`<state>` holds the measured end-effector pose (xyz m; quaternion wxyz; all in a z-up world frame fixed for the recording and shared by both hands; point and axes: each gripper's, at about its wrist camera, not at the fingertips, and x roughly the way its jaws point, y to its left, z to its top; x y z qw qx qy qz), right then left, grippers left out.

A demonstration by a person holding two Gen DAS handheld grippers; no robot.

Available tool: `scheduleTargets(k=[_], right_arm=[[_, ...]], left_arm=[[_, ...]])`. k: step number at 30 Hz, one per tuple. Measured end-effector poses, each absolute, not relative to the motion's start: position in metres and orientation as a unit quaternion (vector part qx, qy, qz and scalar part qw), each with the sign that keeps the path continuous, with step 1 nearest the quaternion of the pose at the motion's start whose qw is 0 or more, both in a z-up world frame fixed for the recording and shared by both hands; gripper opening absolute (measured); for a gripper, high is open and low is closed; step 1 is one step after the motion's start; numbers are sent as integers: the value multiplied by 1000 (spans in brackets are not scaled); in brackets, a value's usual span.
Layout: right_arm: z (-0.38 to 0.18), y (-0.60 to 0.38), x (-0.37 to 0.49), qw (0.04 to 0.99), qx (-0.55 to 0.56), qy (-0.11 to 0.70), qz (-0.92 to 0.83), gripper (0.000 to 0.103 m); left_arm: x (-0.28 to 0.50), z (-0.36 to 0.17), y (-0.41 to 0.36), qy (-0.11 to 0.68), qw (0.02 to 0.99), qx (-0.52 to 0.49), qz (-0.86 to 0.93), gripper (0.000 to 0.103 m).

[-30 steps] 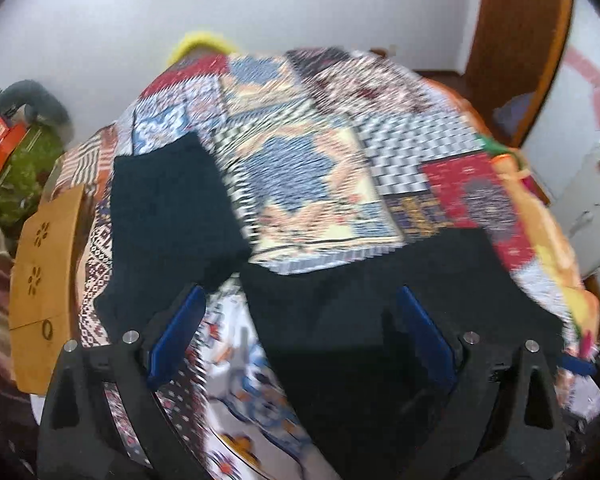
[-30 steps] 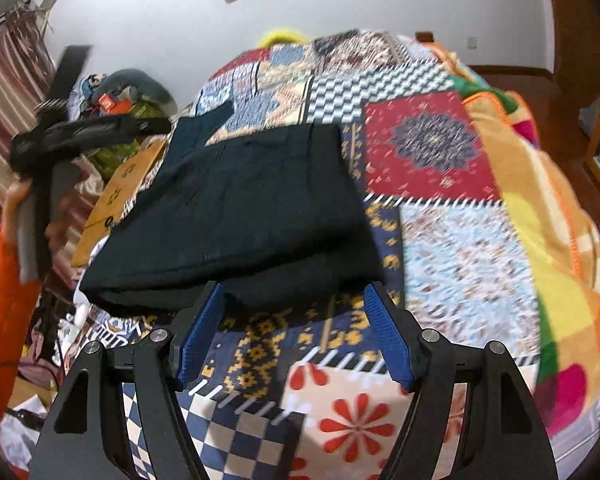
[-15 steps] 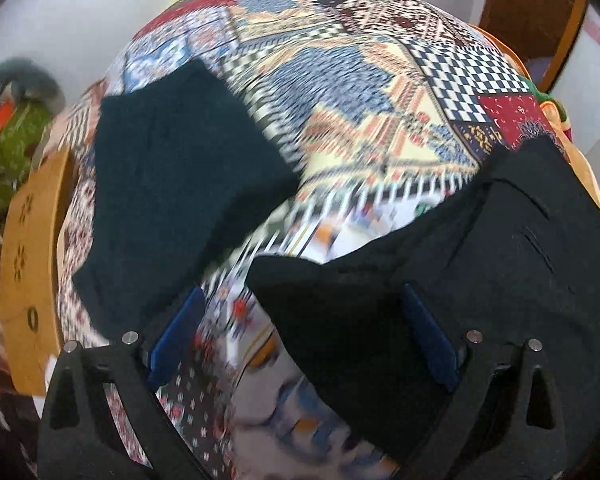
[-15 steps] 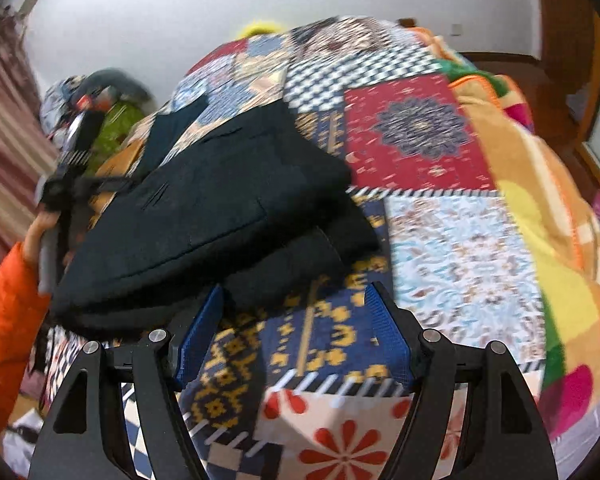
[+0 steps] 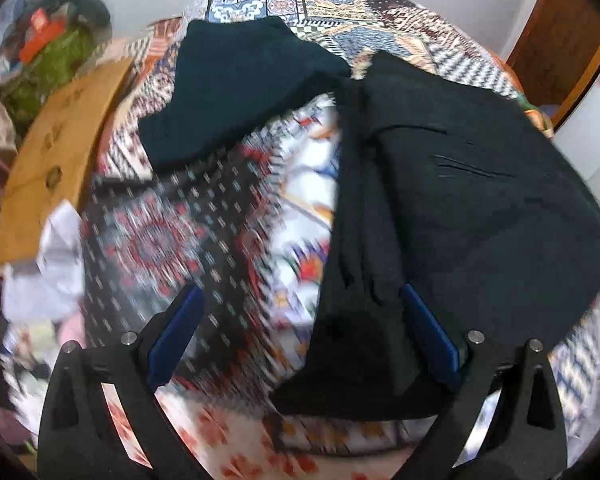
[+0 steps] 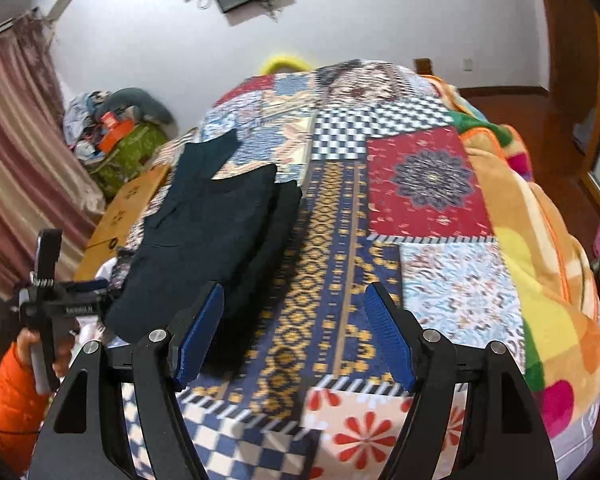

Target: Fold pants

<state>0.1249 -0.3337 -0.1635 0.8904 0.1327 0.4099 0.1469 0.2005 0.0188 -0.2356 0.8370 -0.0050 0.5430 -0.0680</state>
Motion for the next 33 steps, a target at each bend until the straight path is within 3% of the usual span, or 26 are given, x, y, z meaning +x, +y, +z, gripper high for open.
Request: scheduleTargets(k=[4, 9, 11, 15, 17, 19, 27, 33], right_arm=[[-164, -315, 127, 885, 125, 406, 188, 69], [-185, -293, 138, 872, 88, 430, 215, 31], [-193, -290, 138, 870, 77, 433, 221, 28], [-200, -285, 138, 871, 40, 434, 226, 26], [-197, -287, 140, 868, 38, 439, 229, 26], [-190, -289, 143, 867, 35, 439, 233, 26], [-156, -303, 162, 881, 41, 410, 232, 27], [-144, -300, 195, 891, 29, 391, 228, 28]], left_arm=[[187, -235, 23, 536, 839, -52, -77, 100], [176, -230, 36, 515, 852, -60, -71, 100], [170, -229, 38, 506, 860, -43, -57, 100], [159, -228, 45, 493, 869, -25, -33, 99], [159, -228, 49, 500, 866, 0, -8, 87], [160, -229, 57, 511, 859, 2, -3, 84], [186, -175, 51, 452, 891, -6, -40, 84], [236, -163, 12, 431, 899, 10, -75, 84]])
